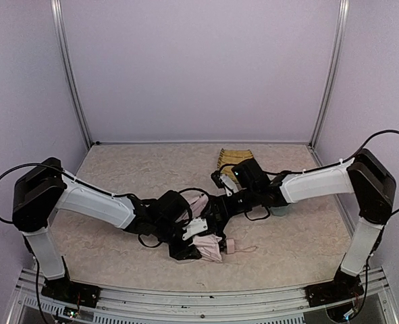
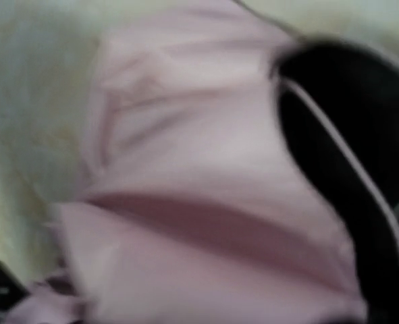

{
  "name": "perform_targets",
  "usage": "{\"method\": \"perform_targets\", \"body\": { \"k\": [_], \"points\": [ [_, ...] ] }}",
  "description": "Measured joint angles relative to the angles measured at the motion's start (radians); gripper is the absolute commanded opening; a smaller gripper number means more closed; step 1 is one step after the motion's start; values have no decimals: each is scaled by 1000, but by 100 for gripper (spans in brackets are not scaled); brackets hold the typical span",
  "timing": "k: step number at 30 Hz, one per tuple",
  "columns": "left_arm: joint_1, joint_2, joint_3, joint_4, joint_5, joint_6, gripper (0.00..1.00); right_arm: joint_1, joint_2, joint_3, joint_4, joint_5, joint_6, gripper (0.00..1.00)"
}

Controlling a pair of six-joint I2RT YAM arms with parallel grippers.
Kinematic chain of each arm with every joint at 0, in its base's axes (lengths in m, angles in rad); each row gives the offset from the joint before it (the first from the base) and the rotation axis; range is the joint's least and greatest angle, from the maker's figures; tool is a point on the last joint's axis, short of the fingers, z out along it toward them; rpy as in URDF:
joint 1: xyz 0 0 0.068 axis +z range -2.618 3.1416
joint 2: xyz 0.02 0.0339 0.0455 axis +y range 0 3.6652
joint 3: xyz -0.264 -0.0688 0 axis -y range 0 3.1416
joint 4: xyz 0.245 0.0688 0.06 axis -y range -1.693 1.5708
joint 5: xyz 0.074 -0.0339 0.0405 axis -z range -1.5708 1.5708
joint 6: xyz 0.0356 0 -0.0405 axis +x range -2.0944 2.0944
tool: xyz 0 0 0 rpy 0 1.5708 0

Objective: Put away the umbrella

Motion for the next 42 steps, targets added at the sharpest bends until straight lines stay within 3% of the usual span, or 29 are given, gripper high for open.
{"method": "perform_targets", "body": {
  "k": [9,13,17,24,33,39,42],
  "points": [
    [90,101,93,13,213,-19,33,-15,-321,-33,-71,157,-153,99],
    [118,113,93,23,293,-24,32,-4,-449,-114,-50,168,-294,98],
    [143,135,106,21,368,-31,29,81,-529,-195,-18,166,-489,97],
    [171,166,148,-24,442,-31,29,285,-496,-278,-24,217,-816,97],
    [197,196,174,-57,526,-26,29,300,-403,-373,58,267,-1139,97],
    [204,224,216,-114,566,-19,29,283,-230,-356,175,306,-1289,88],
    [206,229,220,-123,576,-18,29,267,-193,-352,223,307,-1326,68]
  ]
}}
